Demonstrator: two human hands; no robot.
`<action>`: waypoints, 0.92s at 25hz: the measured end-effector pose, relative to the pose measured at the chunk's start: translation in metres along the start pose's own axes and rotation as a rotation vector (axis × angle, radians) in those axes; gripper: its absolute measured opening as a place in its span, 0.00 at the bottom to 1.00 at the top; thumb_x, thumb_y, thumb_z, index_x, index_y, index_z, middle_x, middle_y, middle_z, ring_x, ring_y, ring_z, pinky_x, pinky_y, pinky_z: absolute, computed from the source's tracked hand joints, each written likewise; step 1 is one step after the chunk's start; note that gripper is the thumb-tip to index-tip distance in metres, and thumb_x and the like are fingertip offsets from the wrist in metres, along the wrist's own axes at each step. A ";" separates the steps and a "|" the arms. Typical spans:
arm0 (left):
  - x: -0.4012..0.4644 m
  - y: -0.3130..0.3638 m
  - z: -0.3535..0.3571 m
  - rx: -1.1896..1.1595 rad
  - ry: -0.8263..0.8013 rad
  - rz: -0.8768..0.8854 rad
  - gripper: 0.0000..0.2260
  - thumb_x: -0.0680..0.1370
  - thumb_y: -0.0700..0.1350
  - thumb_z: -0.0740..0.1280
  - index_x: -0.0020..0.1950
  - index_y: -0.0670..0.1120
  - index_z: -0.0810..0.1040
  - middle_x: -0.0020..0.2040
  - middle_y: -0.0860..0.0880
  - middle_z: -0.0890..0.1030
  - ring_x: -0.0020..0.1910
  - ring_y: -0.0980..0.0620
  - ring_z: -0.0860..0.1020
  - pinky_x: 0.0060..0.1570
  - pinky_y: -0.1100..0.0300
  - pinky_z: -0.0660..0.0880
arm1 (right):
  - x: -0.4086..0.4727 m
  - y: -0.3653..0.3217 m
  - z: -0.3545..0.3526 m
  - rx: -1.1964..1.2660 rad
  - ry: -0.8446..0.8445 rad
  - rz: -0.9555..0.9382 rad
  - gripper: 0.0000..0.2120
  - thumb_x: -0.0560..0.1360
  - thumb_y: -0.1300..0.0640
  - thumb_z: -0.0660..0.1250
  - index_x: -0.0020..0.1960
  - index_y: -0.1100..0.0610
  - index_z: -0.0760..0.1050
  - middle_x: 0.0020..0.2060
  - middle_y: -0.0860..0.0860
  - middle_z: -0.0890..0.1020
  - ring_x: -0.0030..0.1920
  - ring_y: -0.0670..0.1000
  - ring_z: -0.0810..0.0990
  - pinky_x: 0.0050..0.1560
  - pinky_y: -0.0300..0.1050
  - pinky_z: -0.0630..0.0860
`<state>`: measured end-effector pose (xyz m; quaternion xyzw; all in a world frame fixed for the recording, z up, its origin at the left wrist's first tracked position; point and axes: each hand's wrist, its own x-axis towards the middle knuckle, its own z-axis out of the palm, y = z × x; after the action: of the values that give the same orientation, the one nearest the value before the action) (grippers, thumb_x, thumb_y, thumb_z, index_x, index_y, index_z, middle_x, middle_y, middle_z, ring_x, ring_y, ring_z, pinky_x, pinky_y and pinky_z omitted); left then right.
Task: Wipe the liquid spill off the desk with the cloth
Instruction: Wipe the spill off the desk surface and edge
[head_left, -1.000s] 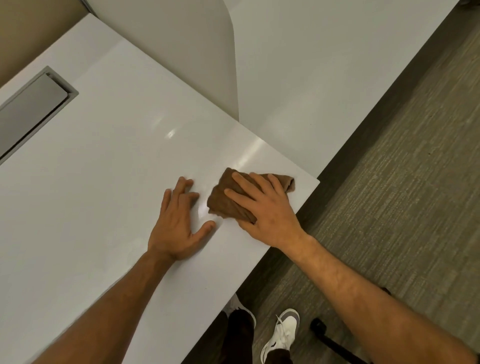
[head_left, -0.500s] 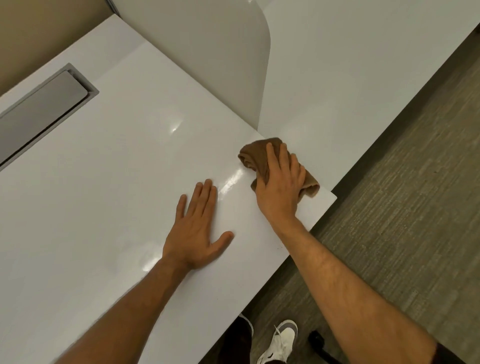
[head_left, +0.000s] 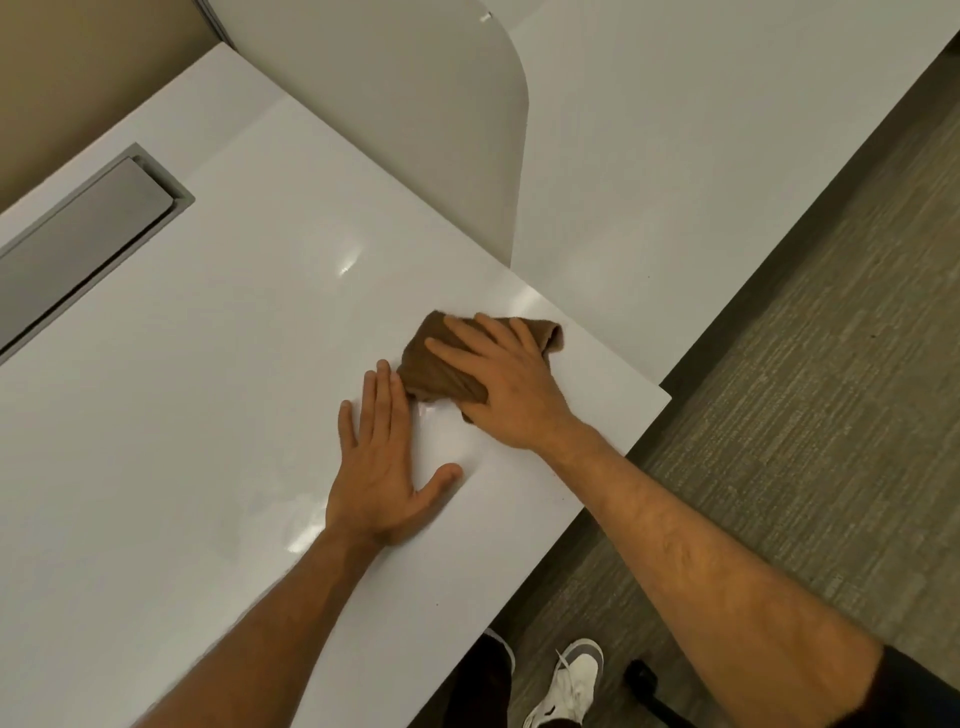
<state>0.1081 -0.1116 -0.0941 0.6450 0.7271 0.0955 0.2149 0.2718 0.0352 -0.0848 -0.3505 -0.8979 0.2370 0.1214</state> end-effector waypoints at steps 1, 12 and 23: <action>0.000 -0.002 -0.001 -0.006 0.000 0.007 0.49 0.78 0.75 0.47 0.85 0.44 0.37 0.86 0.46 0.37 0.85 0.50 0.36 0.83 0.45 0.35 | -0.014 0.000 0.001 0.012 -0.012 -0.027 0.29 0.75 0.52 0.69 0.76 0.49 0.70 0.77 0.54 0.69 0.75 0.62 0.67 0.74 0.62 0.57; 0.008 0.000 -0.003 0.146 -0.077 0.067 0.39 0.82 0.65 0.45 0.86 0.44 0.39 0.86 0.44 0.36 0.85 0.46 0.34 0.82 0.42 0.35 | -0.072 0.037 -0.022 -0.184 0.099 0.242 0.38 0.75 0.48 0.70 0.81 0.49 0.58 0.79 0.56 0.65 0.75 0.63 0.65 0.74 0.64 0.59; 0.005 -0.005 0.003 0.140 -0.018 0.058 0.35 0.83 0.57 0.46 0.87 0.44 0.42 0.87 0.43 0.40 0.85 0.45 0.38 0.82 0.45 0.35 | -0.087 0.010 0.014 -0.198 0.295 0.349 0.33 0.77 0.46 0.68 0.79 0.52 0.63 0.74 0.54 0.72 0.70 0.59 0.71 0.71 0.59 0.64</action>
<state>0.1040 -0.1075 -0.0997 0.6802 0.7110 0.0449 0.1727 0.3354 -0.0232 -0.1065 -0.5411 -0.8152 0.1116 0.1736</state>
